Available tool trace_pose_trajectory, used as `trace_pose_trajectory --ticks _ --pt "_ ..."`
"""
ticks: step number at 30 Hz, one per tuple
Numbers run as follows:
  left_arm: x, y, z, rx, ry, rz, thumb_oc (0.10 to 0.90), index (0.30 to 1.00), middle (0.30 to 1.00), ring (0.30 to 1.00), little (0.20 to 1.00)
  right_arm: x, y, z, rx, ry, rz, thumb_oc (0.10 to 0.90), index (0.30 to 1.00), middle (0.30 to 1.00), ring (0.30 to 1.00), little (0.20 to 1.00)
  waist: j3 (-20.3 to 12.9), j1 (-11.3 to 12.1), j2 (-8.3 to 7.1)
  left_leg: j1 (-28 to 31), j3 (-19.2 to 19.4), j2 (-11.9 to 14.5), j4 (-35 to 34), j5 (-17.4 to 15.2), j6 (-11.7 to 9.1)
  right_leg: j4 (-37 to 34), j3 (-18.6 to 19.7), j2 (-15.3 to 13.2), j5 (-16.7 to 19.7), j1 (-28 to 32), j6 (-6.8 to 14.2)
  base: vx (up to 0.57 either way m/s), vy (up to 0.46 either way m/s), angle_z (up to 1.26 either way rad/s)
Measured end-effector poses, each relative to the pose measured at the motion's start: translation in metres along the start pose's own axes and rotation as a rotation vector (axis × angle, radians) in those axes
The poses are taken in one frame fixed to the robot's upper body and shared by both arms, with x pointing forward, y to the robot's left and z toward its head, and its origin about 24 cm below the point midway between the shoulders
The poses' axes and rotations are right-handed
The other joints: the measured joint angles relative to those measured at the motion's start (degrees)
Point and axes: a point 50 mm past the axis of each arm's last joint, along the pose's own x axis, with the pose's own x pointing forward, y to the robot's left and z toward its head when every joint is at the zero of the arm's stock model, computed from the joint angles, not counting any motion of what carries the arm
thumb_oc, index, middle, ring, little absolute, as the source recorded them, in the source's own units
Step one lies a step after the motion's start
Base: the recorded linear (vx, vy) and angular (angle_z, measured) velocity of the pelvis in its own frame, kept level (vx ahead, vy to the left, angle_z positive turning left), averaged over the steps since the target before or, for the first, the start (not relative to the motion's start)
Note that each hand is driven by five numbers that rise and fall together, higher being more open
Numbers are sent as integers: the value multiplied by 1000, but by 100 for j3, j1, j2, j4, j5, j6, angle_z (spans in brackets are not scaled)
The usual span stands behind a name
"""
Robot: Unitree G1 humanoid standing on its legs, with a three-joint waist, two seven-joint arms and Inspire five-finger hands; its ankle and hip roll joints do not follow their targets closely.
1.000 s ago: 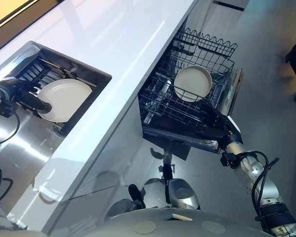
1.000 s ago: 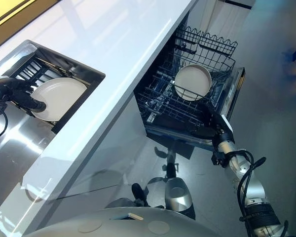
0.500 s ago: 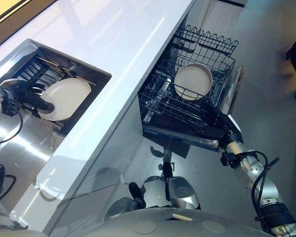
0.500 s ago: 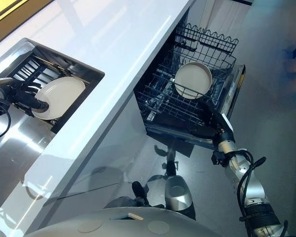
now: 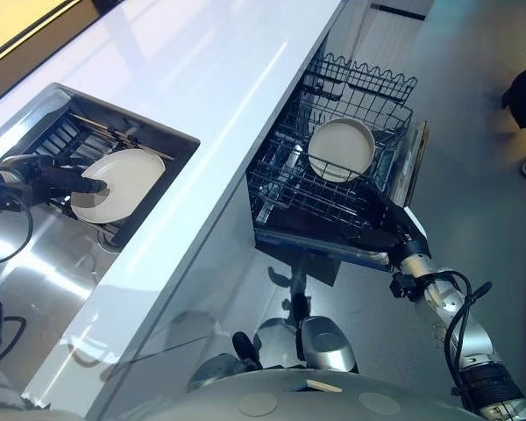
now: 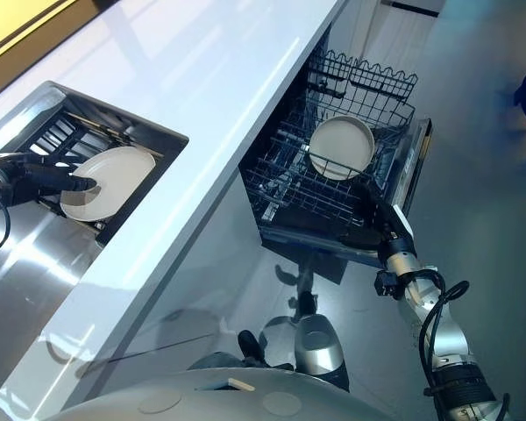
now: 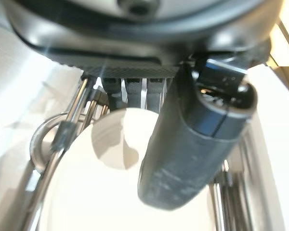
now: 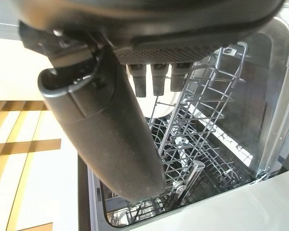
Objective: Pick up plates and place into dishwasher.
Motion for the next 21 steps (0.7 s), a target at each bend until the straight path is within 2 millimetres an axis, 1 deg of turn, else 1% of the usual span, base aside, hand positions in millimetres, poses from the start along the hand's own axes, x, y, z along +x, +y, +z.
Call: trace_pose_trajectory --ticks 1,3,5,7,11,14,18,21 --pt "0 2 -1 -3 5 18 100 300 300 300 200 0 0 0 1 0 1 800 900 900 900 900 -3 -15 5 10 16 0 1 -14 -2 0 0 7 0 0 0 10 -7 -11" --pt "-1 3 -4 -9 10 5 100 300 300 300 200 0 1 -1 -1 7 1 800 900 900 900 900 -31 -20 30 37 28 9 2 -41 -6 -1 -1 28 0 6 -1 9 -11 -8" --pt "3 -7 -7 -64 -7 -82 100 300 300 300 200 0 1 -3 -4 22 3 800 900 900 900 900 -82 -21 48 105 43 23 2 -73 -15 -1 -2 54 1 55 -1 -2 -17 -8" --pt "5 -10 -7 -99 -32 -93 100 300 300 300 200 0 5 -4 -13 30 22 800 900 900 900 900 -139 -24 13 125 104 29 2 -92 -19 -8 -1 69 1 55 -1 -12 -20 -13" --pt "7 -9 -14 -98 -9 -69 100 300 300 300 200 -2 6 -8 -15 52 36 800 900 900 900 900 -243 -81 25 130 138 16 2 -106 -17 -11 -1 68 2 46 -3 -15 -21 -7" --pt "8 -6 -23 -105 16 -39 100 300 300 300 200 -6 6 -14 -14 82 36 800 900 900 900 900 -291 -72 21 130 168 6 2 -106 -17 -17 1 66 12 29 -17 -15 -27 -6" --pt "9 -7 -25 -100 15 -32 100 300 300 300 200 -13 5 -23 -10 125 33 800 900 900 900 900 -345 -54 9 130 176 -1 2 -105 -17 -21 1 65 12 24 -17 -24 -43 -2" --pt "10 -8 -26 -95 15 -21 100 300 300 300 200 -13 5 -23 -9 127 33 800 900 900 900 900 -352 -50 8 129 188 -5 2 -105 -16 -22 0 64 12 18 -17 -25 -41 -4"
